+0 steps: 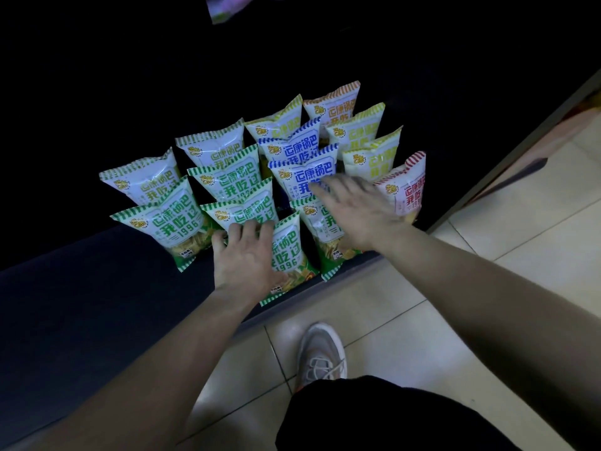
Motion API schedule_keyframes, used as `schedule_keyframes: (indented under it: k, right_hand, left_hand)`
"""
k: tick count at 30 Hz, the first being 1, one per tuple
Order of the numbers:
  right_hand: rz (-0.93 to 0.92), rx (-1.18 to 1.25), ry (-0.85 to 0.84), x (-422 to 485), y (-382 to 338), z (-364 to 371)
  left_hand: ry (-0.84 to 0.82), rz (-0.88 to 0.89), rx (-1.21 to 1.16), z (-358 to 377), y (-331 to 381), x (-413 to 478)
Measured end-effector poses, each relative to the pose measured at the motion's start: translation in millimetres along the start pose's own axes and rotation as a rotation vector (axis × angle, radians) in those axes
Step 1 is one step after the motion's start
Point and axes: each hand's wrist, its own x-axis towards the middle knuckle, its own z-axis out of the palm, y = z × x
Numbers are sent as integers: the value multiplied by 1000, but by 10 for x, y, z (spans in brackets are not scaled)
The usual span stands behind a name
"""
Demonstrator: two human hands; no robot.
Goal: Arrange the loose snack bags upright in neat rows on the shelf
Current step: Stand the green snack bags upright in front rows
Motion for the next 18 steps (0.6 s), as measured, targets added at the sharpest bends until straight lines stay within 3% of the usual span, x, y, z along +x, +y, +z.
schedule_keyframes:
  k: [2, 6, 18]
  right_hand:
    - [8, -64, -72, 75, -114, 54]
    - [36, -132, -47, 124, -182, 80]
    - [48, -170, 293, -199, 2, 260]
  left_hand:
    - [-1, 5, 9, 3, -33, -4]
    - [-1, 18, 0, -4, -71, 9]
    - [57, 30, -9, -7, -38, 45]
